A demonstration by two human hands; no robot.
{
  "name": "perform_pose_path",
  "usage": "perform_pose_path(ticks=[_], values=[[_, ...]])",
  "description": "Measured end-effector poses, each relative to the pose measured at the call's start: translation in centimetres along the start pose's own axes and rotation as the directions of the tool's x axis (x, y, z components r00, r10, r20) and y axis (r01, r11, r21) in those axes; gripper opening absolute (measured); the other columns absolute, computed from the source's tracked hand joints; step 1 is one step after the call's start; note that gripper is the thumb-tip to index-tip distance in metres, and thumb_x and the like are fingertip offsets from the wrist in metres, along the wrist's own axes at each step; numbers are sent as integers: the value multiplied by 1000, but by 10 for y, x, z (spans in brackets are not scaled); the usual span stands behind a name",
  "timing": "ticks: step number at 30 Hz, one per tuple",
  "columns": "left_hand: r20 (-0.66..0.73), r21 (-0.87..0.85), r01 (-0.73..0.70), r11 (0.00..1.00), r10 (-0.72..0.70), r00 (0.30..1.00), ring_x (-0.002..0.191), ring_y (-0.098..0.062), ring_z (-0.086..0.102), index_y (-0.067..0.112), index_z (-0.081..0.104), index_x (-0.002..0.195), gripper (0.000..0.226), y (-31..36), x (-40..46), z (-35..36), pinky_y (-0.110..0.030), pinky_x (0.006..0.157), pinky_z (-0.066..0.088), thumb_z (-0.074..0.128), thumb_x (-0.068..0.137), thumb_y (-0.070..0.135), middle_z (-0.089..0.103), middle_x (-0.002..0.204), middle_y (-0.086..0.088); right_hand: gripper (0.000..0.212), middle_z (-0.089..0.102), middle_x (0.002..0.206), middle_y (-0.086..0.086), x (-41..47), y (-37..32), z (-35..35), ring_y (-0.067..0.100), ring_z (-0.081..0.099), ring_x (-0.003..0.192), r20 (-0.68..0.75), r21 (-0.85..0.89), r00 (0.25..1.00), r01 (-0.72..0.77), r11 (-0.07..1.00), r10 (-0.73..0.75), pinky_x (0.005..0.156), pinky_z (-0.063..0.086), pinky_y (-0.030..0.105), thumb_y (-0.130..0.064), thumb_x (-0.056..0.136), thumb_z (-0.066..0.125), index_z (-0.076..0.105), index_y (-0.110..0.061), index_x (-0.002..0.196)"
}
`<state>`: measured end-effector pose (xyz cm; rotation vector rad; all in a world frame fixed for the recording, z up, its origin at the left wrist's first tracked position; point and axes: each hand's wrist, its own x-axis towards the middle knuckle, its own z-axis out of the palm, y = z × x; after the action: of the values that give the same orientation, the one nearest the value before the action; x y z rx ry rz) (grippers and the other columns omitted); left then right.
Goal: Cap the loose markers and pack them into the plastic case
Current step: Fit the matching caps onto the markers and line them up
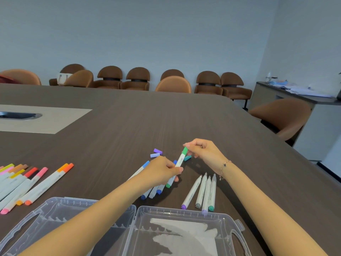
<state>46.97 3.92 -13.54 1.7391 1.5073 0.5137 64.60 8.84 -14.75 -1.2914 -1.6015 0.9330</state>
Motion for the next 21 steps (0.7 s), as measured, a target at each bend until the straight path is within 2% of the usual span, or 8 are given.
perform_pose_path(ticks=[7,9,11,13,15,17,19,21], values=[[-58,-7,36,999,-36,998,55,-11,48,11,69,108,31,9,3,9,-12,45,32,56,92,34,64,89,-2,17,66,78,0,-1,4,-2,10,59,70,-38,32,999,29,999,-28,65,48,15,-21,91,59,68,-7,85],[-38,-9,39,999,-40,998,60,-11,52,10,70,108,31,9,5,6,-13,49,38,58,91,34,67,92,-3,21,67,79,-1,0,2,-3,11,60,74,-44,38,999,34,999,-32,68,49,17,-23,91,59,69,-5,91],[-14,-15,39,999,-39,999,70,-12,58,9,72,103,31,6,7,6,-17,61,48,59,90,35,69,94,-5,22,68,85,-3,0,-2,-3,11,61,79,-33,6,999,33,999,-33,66,47,14,-27,91,58,70,-9,96],[-46,105,15,994,-10,999,65,-11,57,9,72,89,34,1,5,8,-18,65,50,58,90,39,68,83,-5,21,69,94,-6,-1,-4,-4,7,60,83,-34,-47,999,31,998,-33,63,44,9,-30,92,55,70,-17,102],[-76,323,3,946,23,997,56,-10,49,10,64,72,39,-3,1,13,-18,57,42,58,88,44,58,66,-3,20,68,94,-6,-1,-1,-9,4,58,83,-100,-33,995,14,999,-17,60,42,6,-27,95,52,67,-20,105],[-78,435,11,900,25,997,50,-10,41,11,49,58,47,-6,-4,17,-18,49,31,60,86,47,42,57,-1,19,67,93,-4,-1,5,-17,3,56,82,-176,-11,984,-15,1000,13,59,42,6,-21,96,49,67,-19,102],[-86,467,16,884,28,996,50,-11,38,13,43,57,49,-5,-5,19,-18,49,28,60,85,49,36,56,-1,20,65,96,-3,-1,12,-23,6,55,89,-214,-50,976,-51,997,39,63,42,12,-19,97,48,67,-20,99],[-84,445,-22,895,66,994,56,-11,45,13,50,66,43,0,-6,20,-17,52,32,59,86,50,44,61,-2,19,64,100,-4,-1,17,-26,9,54,93,-238,-47,969,-75,996,61,65,42,15,-20,97,48,66,-21,98]])
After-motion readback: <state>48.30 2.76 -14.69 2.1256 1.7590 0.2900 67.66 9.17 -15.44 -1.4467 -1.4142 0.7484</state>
